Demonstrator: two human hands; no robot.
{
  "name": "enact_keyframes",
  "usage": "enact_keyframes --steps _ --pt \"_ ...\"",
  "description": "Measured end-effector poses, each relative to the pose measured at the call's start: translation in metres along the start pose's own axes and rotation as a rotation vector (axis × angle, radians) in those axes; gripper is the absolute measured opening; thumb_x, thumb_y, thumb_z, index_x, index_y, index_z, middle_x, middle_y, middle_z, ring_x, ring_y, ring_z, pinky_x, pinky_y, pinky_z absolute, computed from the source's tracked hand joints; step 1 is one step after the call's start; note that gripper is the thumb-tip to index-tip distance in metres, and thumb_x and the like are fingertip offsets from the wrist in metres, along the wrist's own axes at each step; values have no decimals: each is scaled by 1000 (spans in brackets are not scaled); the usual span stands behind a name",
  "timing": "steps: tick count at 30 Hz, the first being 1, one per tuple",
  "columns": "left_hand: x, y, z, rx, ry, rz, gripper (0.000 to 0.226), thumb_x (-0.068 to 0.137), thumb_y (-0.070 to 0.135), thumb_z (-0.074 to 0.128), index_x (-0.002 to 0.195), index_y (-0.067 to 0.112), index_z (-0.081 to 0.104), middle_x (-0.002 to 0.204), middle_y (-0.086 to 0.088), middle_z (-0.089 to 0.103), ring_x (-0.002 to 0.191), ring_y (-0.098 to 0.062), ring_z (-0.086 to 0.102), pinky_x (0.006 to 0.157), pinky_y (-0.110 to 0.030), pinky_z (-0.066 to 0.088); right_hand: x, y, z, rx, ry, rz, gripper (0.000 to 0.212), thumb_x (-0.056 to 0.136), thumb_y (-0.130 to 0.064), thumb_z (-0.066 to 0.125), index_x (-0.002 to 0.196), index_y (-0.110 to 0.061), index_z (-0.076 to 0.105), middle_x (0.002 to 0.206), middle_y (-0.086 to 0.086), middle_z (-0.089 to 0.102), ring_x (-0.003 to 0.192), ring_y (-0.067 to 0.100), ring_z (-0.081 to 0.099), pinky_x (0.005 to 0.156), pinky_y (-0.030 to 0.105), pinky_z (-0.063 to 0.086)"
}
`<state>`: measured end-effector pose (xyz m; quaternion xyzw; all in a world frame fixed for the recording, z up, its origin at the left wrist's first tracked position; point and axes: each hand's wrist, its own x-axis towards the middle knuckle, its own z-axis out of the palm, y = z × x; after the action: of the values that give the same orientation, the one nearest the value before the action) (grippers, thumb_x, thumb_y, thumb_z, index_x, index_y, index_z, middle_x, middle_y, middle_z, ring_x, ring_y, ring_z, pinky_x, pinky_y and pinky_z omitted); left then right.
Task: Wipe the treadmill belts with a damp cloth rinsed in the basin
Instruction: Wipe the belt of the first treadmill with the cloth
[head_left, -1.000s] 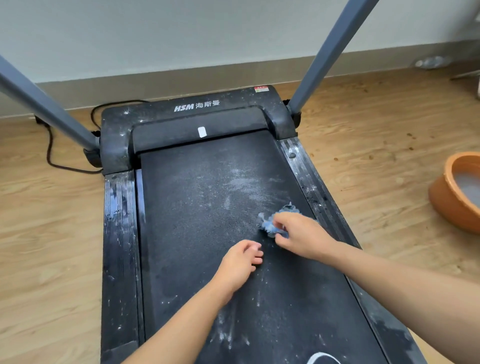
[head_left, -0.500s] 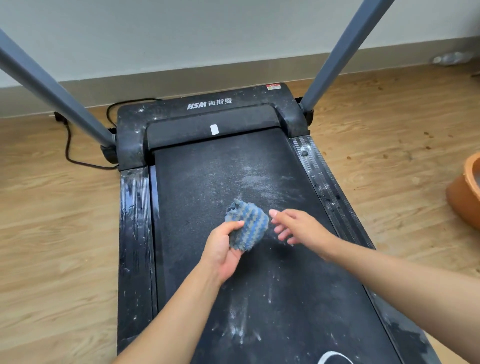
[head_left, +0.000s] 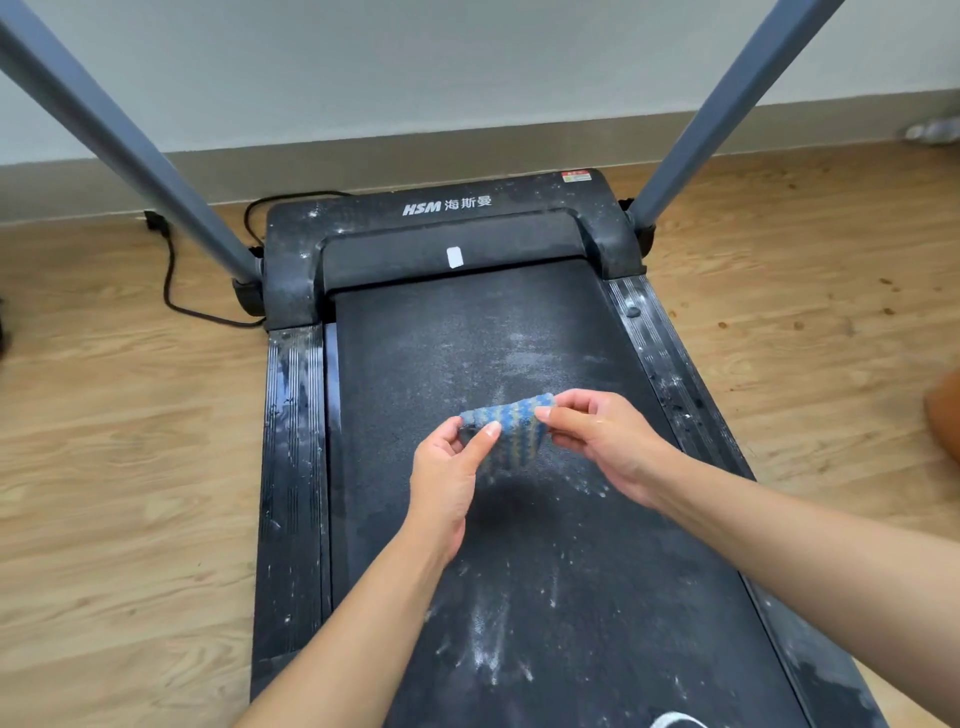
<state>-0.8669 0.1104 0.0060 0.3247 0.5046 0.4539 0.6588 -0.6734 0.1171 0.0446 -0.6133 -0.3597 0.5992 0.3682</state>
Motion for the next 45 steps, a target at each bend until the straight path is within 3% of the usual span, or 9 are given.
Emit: enact_keyframes --steps 3,8,16,22,28,30,33,36,45 --pt "5 8 -6 104 21 53 35 95 5 75 124 15 60 102 -7 81 91 -17 75 90 -38 56 2 -3 2 120 -17 12 8 94 -11 76 95 -10 68 81 4 68 72 8 63 91 35 55" --pt "13 23 -22 357 -111 187 46 92 2 77 128 30 71 109 2 80 101 -15 75 98 -32 58 7 -4 4 176 -25 42 17 95 -9 76 105 -11 62 86 12 55 65 10 49 65 23 52" --pt "8 27 -22 605 180 325 26 77 17 93 97 30 83 84 18 78 78 -3 75 78 -19 58 8 -12 5 -165 42 -100 17 98 -16 72 110 -20 61 87 4 80 73 12 65 69 28 43" --pt "-1 31 -17 672 318 354 18 77 23 92 91 30 83 77 18 75 72 -2 71 72 -25 58 6 -20 9 -251 -25 -198 22 102 -5 65 117 -13 78 97 2 81 75 1 69 63 7 45" --pt "7 40 -29 794 77 350 19 79 23 90 82 32 73 113 14 59 109 3 58 93 -16 43 7 -32 3 -366 -40 -197 14 94 -21 79 108 -23 82 95 -3 81 80 -4 67 74 13 45" --pt "7 47 -33 735 -113 283 17 85 18 84 84 23 67 127 18 64 116 0 61 101 -24 46 6 -37 -1 -384 -81 -186 23 81 -32 90 102 -26 83 92 6 80 80 5 66 80 23 48" --pt "3 59 -34 599 -273 129 16 93 11 70 88 15 55 106 9 78 85 -9 66 80 -29 52 5 -41 2 -503 -170 -208 27 72 -29 97 94 -23 82 85 13 75 73 14 59 75 34 45" --pt "0 59 -44 634 -277 72 14 94 20 66 92 17 52 75 1 58 71 -16 47 72 -34 42 8 -39 13 -586 -210 -171 22 77 -31 93 87 -19 78 76 -1 64 72 11 53 72 30 42" --pt "-5 34 -103 213 -24 36 26 96 1 72 118 8 61 107 -14 80 91 -23 77 75 -30 62 34 -33 78 -540 -285 -196 14 92 -17 74 93 -10 62 75 2 67 62 15 54 61 33 46"
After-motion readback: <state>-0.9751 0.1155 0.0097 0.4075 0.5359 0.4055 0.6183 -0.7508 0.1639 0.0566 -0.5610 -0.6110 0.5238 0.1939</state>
